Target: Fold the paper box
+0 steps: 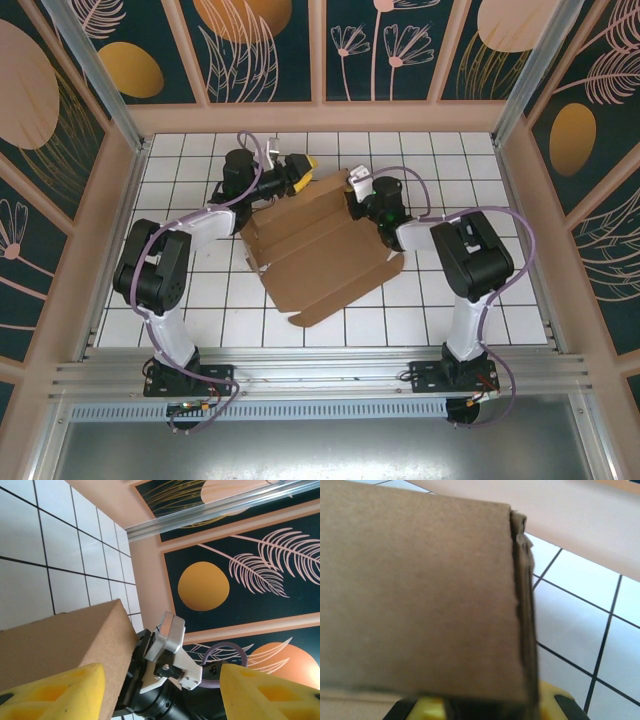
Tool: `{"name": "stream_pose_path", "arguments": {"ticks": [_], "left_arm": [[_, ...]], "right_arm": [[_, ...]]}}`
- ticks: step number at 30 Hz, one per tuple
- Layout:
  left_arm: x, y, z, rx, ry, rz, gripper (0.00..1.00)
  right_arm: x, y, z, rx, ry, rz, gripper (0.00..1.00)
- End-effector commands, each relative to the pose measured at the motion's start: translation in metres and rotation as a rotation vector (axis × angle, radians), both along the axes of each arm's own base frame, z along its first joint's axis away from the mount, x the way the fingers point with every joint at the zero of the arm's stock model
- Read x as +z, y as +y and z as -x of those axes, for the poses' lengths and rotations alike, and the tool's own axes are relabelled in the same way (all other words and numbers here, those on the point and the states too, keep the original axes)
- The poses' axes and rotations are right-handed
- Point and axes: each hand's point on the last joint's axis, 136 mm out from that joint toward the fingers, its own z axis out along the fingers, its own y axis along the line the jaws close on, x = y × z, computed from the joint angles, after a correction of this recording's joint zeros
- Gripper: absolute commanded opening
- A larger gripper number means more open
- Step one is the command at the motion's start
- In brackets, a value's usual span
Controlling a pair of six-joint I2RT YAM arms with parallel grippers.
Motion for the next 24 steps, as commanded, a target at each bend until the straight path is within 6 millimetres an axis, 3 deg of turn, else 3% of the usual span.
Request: {"name": "stream_pose_path", "arguments": {"ticks": [1, 9, 11, 15, 21, 24], "left_arm": [[-0.024, -0.014, 0.008, -0.054, 0.071, -0.014, 0.62], [-0.029, -0.016, 0.009, -0.061, 0.096, 0.002, 0.62], [-0.031, -0.017, 0.009, -0.063, 0.101, 0.001, 0.62], [-0.037, -0.017, 0.01, -0.063, 0.121, -0.004, 0.61], [-0.038, -0.017, 0.009, -0.068, 0.123, -0.002, 0.61], [-0.036, -0.017, 0.009, -0.068, 0.113, -0.01, 0.61]], "right_arm": [[-0.02, -0.013, -0.01, -0.174, -0.013, 0.127, 0.09], [-0.02, -0.008, -0.009, -0.218, -0.025, 0.142, 0.13], [-0.017, -0.003, -0.004, -0.174, -0.027, 0.112, 0.18], [-0.01, -0.012, 0.001, -0.101, 0.02, -0.027, 0.26], [-0.001, -0.003, 0.016, 0.036, 0.052, -0.13, 0.42], [0.003, -0.008, 0.016, 0.02, 0.03, -0.148, 0.43]]}}
